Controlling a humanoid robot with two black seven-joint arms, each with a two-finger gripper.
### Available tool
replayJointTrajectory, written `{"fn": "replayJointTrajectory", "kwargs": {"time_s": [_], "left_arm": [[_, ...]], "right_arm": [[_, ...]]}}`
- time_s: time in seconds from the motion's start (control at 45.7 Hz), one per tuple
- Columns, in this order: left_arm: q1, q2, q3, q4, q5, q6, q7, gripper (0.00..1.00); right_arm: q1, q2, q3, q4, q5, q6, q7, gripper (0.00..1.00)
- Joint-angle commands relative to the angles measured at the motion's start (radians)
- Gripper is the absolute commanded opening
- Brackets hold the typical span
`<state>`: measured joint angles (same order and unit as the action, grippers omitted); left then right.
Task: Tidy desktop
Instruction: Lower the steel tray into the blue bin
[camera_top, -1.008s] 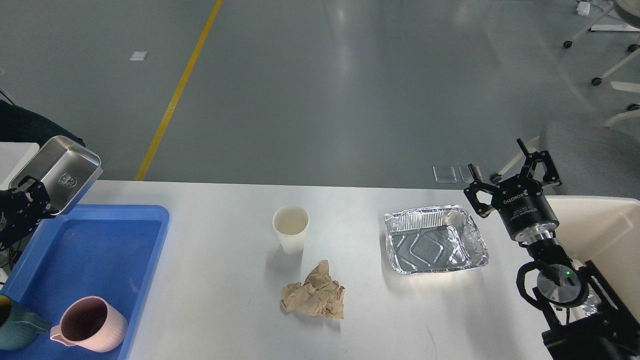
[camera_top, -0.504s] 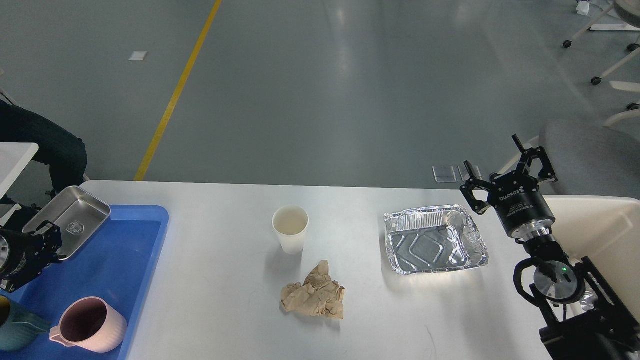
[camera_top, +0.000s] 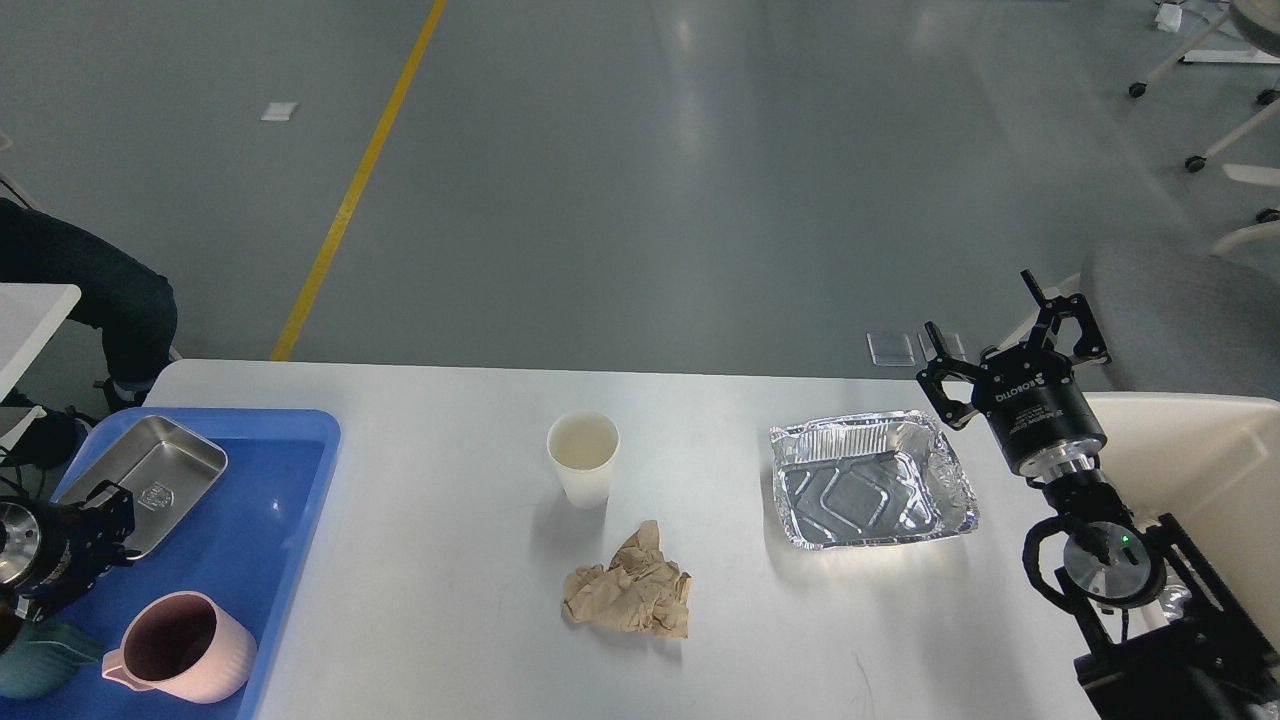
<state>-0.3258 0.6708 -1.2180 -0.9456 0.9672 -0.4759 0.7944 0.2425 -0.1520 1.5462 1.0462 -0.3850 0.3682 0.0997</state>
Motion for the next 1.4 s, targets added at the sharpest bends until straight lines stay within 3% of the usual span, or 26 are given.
{"fn": "replayJointTrajectory", "kwargs": {"time_s": [0.0,0.482,0.81,1.095,1.161,1.227,1.292,1.38], "left_arm": [[0.001,-0.020,0.000,0.011,0.007,0.003,-0.001,0.00],[-0.012,-0.060,0.000,0.028,0.022,0.016,-0.001,0.00],[-0.012,-0.102,0.002,0.054,0.041,0.016,0.000,0.06],[-0.015,-0.117,0.000,0.053,0.044,0.014,0.000,0.19],[-0.015,-0.117,-0.002,0.053,0.042,0.014,0.002,0.36],[-0.022,-0.116,-0.003,0.051,0.033,0.011,0.005,0.62],[-0.032,-0.114,-0.008,0.050,0.021,-0.003,0.009,1.00],[-0.047,-0.106,-0.021,0.048,-0.021,-0.007,0.012,1.00]], "right_arm": [[0.000,0.002,0.000,0.000,0.000,0.000,0.000,1.00],[-0.002,0.002,-0.001,0.001,0.000,0.000,0.000,1.00],[-0.005,0.003,-0.001,0.005,0.000,0.000,0.000,1.00],[-0.006,0.002,-0.001,0.005,0.000,0.000,0.000,1.00],[-0.006,0.002,-0.001,0.005,0.000,0.000,0.000,1.00],[-0.006,0.003,-0.001,0.006,0.000,0.000,0.000,1.00],[-0.008,0.003,-0.001,0.006,0.000,0.000,0.000,1.00],[-0.008,0.003,-0.001,0.006,0.000,0.000,0.000,1.00]]}}
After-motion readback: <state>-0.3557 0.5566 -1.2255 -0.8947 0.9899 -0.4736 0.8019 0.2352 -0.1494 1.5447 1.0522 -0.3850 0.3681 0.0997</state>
